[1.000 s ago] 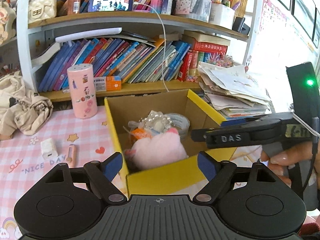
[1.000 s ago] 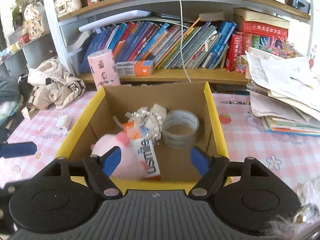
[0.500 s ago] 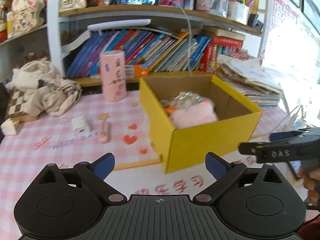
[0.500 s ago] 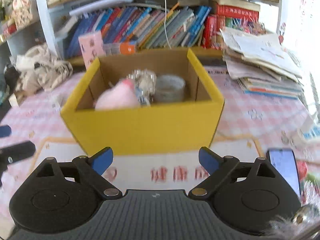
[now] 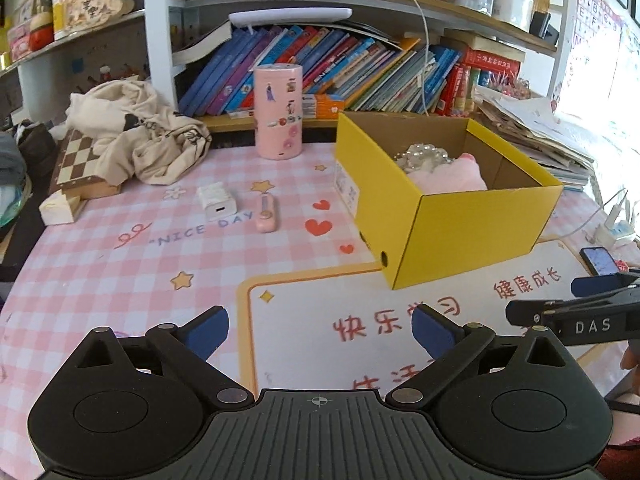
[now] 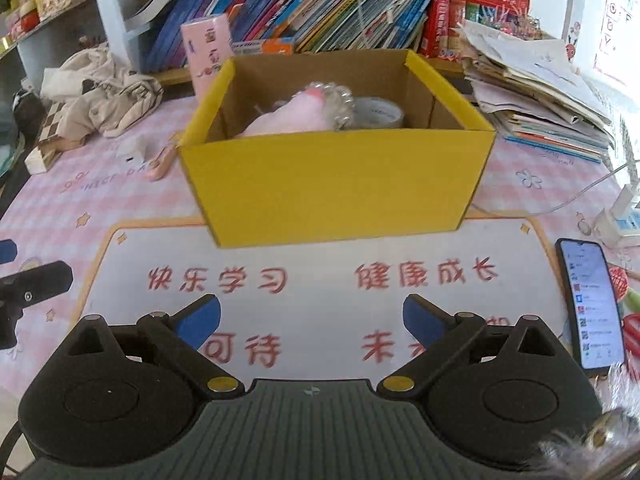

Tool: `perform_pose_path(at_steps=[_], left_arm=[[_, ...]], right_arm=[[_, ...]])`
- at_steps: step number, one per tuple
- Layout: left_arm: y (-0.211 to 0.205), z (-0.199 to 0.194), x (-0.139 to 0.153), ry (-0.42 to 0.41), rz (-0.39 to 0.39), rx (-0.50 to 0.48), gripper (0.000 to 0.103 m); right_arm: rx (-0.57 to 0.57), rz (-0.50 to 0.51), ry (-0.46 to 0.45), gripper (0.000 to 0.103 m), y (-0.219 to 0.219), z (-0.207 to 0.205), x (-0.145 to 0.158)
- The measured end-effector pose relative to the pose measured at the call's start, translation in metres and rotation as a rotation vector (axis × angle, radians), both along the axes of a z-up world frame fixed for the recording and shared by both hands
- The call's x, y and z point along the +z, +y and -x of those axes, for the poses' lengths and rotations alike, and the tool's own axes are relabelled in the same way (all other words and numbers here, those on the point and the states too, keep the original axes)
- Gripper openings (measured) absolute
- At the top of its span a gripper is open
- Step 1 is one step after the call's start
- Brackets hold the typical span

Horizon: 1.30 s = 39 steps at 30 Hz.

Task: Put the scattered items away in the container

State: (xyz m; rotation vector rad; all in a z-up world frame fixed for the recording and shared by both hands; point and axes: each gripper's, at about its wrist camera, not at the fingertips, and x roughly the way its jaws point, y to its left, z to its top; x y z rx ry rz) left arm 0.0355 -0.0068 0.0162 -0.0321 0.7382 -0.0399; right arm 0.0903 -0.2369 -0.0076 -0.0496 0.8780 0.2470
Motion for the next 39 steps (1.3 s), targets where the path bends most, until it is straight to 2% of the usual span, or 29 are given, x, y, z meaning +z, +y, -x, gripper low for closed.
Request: perform_pose_path(at_steps=[12,39], left_arm=[[0.028,0.020,-0.001,0.002,0.014,0.022,0.100],[0.074,0.045,-0.005,0.009,0.037,0.064,0.100]], right_arm=[[0.057,0.024,0.034,0.100,0.037,0.019,-0.005],[0.151,0.065,0.015,0.100,0.091,0.044,-0.004]])
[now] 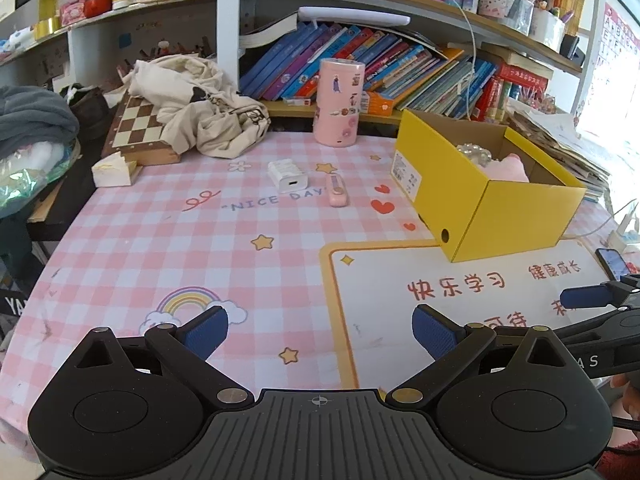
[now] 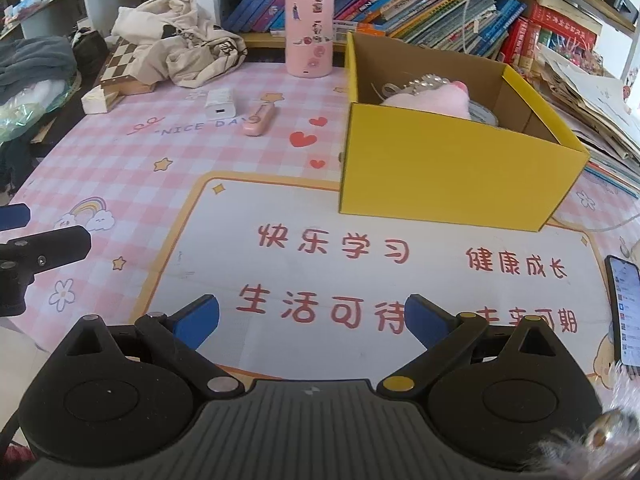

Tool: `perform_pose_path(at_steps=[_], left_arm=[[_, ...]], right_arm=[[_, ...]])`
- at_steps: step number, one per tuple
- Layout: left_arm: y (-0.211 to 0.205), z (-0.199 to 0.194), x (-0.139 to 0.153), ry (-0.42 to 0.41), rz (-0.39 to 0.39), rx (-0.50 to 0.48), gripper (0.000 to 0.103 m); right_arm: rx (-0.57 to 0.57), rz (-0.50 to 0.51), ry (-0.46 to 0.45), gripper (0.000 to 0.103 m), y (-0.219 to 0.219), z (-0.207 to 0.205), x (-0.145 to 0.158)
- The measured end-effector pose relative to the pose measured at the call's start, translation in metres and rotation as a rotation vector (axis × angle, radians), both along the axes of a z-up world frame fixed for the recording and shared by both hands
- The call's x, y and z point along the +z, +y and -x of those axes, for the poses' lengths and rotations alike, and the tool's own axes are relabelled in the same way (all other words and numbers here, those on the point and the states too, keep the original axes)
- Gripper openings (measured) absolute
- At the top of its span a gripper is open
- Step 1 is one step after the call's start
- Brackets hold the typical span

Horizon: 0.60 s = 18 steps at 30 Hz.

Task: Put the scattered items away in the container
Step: 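Move both tools toward the white charger and pink USB stick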

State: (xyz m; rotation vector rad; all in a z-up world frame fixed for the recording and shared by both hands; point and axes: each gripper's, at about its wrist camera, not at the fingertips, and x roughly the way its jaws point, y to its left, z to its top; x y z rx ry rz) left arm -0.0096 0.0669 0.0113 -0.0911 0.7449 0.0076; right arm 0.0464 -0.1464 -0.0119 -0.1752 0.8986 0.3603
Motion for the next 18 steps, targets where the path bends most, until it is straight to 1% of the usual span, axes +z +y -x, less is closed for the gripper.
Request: perform_pose_path(at_steps=[9,18], left_arm=[[0.010,0.006,-0.001,0.004,0.001,0.001,0.100],[0.022,0.010,0.000,0.001,0.004,0.031,0.100]], right_arm=[[0.017,0.006,-0.008,0.100,0.014,0.005,0.002],[0.062,0.012,-0.013,0.100,0.030,0.005,0.004]])
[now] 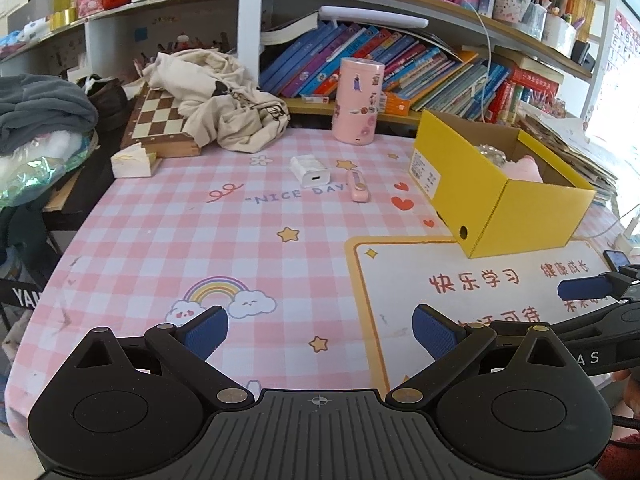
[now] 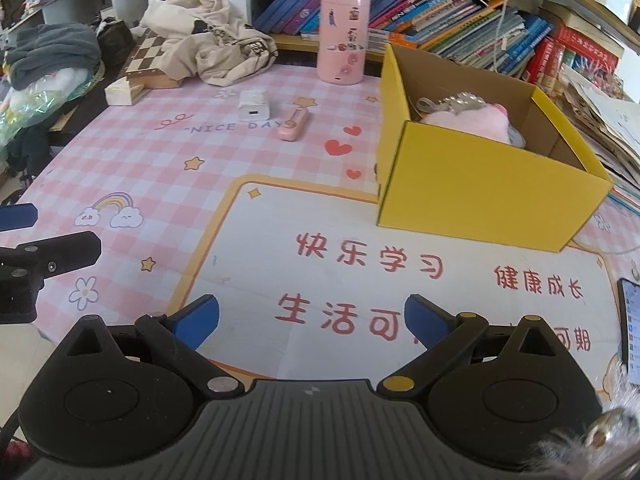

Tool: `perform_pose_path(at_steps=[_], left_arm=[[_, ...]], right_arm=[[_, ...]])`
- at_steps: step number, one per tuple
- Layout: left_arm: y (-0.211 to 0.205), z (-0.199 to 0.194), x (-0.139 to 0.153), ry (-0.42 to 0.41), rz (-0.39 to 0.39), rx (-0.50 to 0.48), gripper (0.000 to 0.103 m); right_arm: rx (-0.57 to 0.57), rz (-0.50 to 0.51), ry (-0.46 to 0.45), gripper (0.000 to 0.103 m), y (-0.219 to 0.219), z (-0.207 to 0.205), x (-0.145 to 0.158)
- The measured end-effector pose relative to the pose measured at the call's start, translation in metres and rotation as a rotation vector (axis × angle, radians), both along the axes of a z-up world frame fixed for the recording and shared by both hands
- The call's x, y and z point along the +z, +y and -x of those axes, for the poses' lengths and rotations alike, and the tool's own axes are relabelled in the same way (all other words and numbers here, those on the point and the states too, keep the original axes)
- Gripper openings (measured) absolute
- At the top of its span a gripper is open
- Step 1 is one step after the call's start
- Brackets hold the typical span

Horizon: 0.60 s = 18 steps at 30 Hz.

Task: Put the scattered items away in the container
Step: 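Move both tools toward the white charger and pink USB stick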

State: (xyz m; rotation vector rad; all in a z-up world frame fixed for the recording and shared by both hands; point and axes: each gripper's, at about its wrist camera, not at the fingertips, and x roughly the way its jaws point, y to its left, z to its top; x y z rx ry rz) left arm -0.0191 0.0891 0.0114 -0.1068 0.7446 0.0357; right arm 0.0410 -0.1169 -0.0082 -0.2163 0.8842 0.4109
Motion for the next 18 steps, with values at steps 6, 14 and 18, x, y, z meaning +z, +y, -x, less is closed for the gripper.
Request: perform_pose_path(at_steps=[6,14,18], left_arm=[[0.005,-0.001,0.000,0.000,0.000,0.014,0.100],[0.008,-0.008,-0.002,0.004,-0.001,0.036,0.100],[0.008,-0.015,-0.004,0.011,-0.010,0.045,0.100]], right_arm=[[0.028,0.002,-0.005,0.100,0.009,-0.003,0.001],[0.080,-0.001,-0.025,0.100,0.019,-0.011,0.002],[0.113,-0.008,-0.041,0.100,0.025,-0.017,0.002]])
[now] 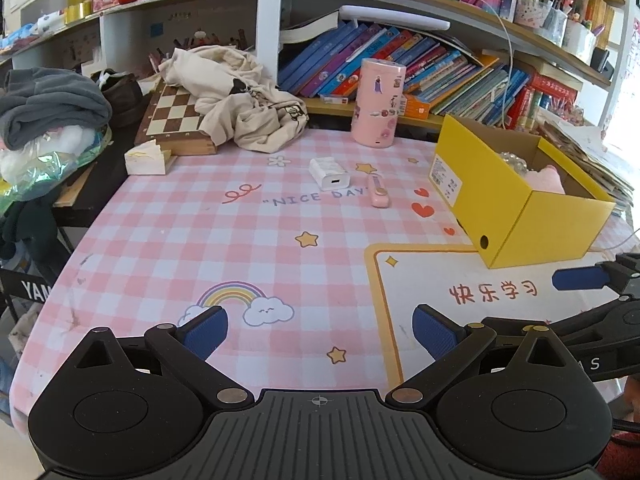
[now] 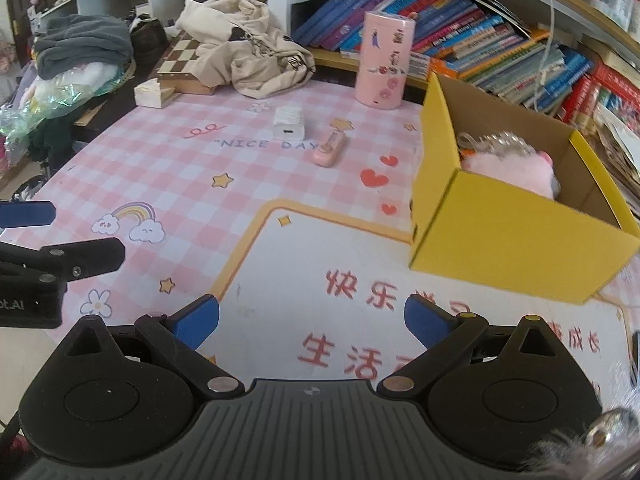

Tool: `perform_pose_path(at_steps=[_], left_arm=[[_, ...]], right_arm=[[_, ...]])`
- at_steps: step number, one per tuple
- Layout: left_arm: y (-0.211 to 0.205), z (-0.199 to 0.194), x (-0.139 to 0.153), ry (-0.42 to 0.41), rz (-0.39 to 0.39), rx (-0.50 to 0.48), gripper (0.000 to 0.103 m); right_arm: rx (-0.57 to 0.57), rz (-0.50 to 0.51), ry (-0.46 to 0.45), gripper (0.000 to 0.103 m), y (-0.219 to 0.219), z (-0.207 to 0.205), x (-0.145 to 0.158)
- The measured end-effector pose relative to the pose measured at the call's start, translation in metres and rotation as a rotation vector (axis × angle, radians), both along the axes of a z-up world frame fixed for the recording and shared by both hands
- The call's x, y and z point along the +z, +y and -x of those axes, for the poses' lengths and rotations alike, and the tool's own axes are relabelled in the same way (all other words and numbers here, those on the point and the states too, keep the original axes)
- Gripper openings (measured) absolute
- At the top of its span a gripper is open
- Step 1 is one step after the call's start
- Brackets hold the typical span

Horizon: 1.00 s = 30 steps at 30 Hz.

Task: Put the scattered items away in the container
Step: 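Move both tools toward the white charger and pink USB stick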

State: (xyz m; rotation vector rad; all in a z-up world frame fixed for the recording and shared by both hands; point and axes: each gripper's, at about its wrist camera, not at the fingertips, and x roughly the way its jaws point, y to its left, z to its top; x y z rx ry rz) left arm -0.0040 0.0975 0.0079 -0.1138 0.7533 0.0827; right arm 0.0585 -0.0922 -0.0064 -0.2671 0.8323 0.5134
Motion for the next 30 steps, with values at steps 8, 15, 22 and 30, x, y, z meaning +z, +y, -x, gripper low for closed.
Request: perform_pose_path(at_steps=[8,15,22,30], left_arm=[[0.008,-0.016,-0.004,0.020,0.001,0.039,0.100],[0.015,-0.034,-0.012,0.033,0.018,0.065,0.100],[0.019,-0.062,-0.018,0.054,0.014,0.065,0.100],[0.030,-0.096,-0.022,0.036,0.016,0.072,0.100]], right_arm=[[0.067,0.000,-0.003,0.099,0.016,-0.023,-0.003],[0.084,0.008,-0.008,0.097,0.026,-0.044,-0.012],[0.078,-0.003,-0.010,0.096,0.038,-0.068,-0.019],[0.046,-0.016,-0.028,0.087,0.053,-0.101,-0.025]])
